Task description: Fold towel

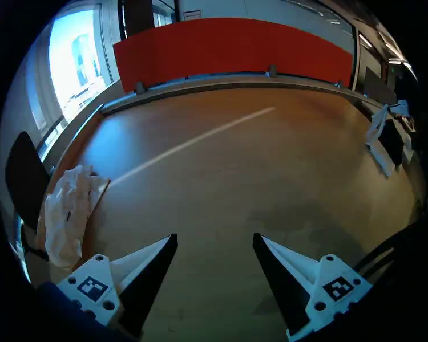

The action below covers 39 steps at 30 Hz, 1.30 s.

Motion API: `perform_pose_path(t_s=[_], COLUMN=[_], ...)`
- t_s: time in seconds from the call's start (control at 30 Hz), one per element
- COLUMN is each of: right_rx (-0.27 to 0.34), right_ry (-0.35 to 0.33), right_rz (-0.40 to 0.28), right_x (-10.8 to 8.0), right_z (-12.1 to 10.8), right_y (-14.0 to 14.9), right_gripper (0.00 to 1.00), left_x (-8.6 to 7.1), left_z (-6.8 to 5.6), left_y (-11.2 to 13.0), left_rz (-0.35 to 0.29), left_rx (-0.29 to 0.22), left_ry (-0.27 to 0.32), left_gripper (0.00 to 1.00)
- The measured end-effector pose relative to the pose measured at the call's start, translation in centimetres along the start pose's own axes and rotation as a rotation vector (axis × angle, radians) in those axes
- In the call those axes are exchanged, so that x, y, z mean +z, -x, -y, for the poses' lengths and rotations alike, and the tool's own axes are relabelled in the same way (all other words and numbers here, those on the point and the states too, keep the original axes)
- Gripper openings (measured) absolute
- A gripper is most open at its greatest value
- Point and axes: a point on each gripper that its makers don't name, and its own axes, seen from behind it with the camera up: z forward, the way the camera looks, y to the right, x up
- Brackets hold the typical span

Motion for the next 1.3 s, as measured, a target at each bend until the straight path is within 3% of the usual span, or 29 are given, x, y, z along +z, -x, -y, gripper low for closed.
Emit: perform_pose_path(t_s=[0.4, 0.93, 1.0, 1.13, 1.17, 1.3], right_rx=[0.068, 0.140, 0.150, 0.151, 0.148, 0.135], right_ry=[0.044, 0.111, 0.131, 0.151, 0.154, 0.168], right_rz=[0.102, 0.196, 0.220, 0.246, 0.250, 0.256], right_x=[-1.6, -1.7, -1.7, -2.0, -2.0, -2.1], right_z=[-1.2, -2.3, -2.7, -2.9, -2.9, -2.9], right_y=[6.5, 12.2, 13.2, 14.4, 14.6, 14.9], right_gripper=[0.04, 0.07, 0.18, 0.52, 0.57, 0.61], left_x=[0.0, -0.1, 0.0, 0.0, 0.0, 0.1], left_z=[-0.2, 0.2, 0.2, 0.2, 0.2, 0.2], left_y=[0.0, 0.0, 0.1, 0.1, 0.1, 0.0], left_rz=[0.002, 0.007, 0.007, 0.008, 0.007, 0.007], left_rx=[0.010, 0.021, 0.023, 0.027, 0.028, 0.030], left_ry=[0.009, 0.007, 0.006, 0.007, 0.008, 0.008], left_gripper=[0.98, 0.98, 0.98, 0.98, 0.98, 0.98])
